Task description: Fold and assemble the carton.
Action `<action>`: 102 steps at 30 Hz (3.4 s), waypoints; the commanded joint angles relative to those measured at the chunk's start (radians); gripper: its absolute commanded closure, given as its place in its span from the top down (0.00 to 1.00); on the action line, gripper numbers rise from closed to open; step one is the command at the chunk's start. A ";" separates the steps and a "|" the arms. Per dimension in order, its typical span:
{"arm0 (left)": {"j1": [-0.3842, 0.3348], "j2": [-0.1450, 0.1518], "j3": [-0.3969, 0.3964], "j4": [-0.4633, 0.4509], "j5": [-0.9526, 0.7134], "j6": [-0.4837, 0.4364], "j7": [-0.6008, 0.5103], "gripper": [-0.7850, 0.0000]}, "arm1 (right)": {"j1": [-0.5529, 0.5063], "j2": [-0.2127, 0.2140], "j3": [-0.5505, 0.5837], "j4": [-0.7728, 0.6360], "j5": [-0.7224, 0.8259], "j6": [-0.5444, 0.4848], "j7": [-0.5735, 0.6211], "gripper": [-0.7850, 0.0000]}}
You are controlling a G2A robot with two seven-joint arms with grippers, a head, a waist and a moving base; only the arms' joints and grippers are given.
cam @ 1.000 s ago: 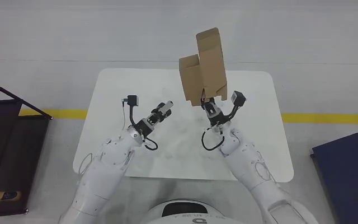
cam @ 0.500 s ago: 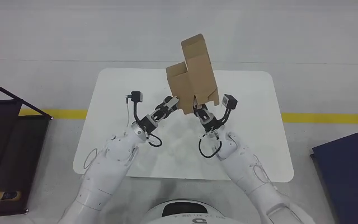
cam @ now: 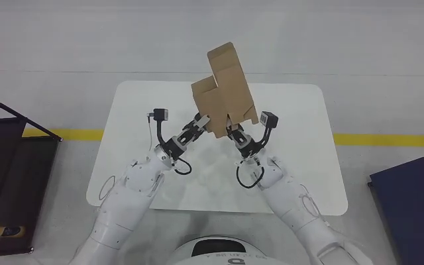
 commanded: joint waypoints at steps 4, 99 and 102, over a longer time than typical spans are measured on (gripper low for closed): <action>0.002 0.000 -0.003 0.002 -0.015 -0.006 0.001 0.00 | 0.002 0.000 0.000 0.003 0.007 0.005 0.018 0.00; 0.093 0.059 -0.133 0.000 -0.349 -0.146 -0.523 0.00 | 0.188 0.099 0.164 0.160 1.196 0.534 1.391 0.50; 0.092 0.061 -0.134 0.001 -0.332 -0.142 -0.523 0.00 | 0.198 0.101 0.153 0.170 1.159 0.550 1.416 0.42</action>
